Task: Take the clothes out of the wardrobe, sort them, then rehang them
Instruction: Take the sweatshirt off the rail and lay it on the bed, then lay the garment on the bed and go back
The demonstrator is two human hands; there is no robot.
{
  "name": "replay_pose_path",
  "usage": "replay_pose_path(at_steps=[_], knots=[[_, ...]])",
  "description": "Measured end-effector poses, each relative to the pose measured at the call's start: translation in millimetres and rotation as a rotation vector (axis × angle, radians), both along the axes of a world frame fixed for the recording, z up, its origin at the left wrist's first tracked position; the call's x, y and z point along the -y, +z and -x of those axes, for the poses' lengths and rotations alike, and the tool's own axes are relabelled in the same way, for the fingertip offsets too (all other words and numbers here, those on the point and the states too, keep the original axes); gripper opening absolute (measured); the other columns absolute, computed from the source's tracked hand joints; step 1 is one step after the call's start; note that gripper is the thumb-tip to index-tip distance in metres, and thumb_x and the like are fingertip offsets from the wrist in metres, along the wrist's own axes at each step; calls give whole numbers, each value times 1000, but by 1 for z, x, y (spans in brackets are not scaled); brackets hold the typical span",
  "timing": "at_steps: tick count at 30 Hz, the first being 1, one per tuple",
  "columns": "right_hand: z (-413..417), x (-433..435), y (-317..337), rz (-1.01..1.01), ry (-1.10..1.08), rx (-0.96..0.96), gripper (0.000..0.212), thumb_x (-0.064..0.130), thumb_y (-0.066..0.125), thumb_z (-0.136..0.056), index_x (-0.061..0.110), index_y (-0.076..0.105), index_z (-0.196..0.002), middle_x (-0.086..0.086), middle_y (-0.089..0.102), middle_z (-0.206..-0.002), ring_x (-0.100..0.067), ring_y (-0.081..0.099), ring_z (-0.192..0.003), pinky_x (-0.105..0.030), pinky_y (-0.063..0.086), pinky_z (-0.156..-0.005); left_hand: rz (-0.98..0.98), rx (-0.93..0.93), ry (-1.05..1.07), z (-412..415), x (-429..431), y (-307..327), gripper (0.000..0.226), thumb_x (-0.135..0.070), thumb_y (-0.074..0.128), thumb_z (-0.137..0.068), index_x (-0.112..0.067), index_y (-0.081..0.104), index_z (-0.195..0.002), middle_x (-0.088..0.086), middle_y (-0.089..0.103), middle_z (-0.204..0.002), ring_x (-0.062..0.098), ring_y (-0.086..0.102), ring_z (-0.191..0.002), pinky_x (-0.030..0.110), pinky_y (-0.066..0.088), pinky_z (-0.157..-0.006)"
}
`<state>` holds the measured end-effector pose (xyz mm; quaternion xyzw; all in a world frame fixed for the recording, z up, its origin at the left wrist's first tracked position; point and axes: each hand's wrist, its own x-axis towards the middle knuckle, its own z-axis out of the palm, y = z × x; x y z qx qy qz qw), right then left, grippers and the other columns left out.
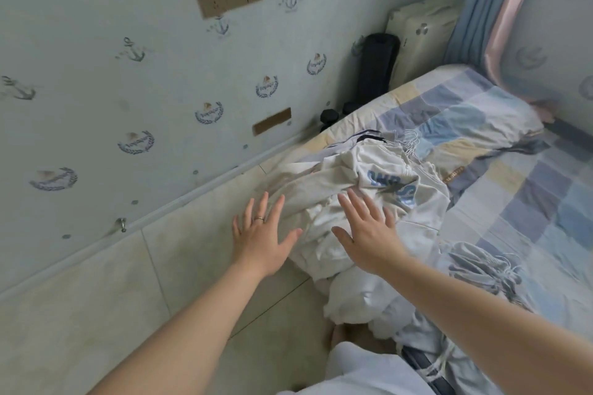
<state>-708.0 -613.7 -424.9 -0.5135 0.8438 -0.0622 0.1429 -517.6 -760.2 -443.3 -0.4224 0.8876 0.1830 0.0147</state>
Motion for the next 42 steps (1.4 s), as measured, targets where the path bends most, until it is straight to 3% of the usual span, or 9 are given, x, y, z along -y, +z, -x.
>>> replay_pose_path(at_steps=[14,25,33,42], knots=[[-156,-72,7,-42,282,6,67,61,19,-98,37,-9,-153,9,-7,-164,-22,-7,-150,-53,-3,-119,-3,20,220,-168,-113,12,89,-84,12,-76,-45,1,-155,-6,-7,-168,21,-11,-153,56,-2,-120],[-225,-150,38,116,565,-21,68,60,20,-98,35,-7,-154,9,-5,-164,-22,-7,-151,-53,-1,-120,175,34,415,-269,-239,53,79,-76,28,-90,-43,1,-156,-5,-5,-168,21,-10,-153,54,-2,-121],[-308,-172,104,320,752,-8,68,62,15,-96,34,-5,-154,9,-3,-164,-22,-4,-151,-52,-2,-120,389,-12,568,-354,-301,140,81,-79,18,-85,-43,3,-156,-6,-1,-168,20,-9,-153,55,-2,-121],[-439,-167,245,711,993,2,66,63,11,-98,34,-4,-155,8,1,-164,-22,0,-151,-54,2,-120,789,87,687,-470,-359,301,79,-77,12,-87,-40,5,-157,-5,0,-168,21,-9,-153,56,0,-121]])
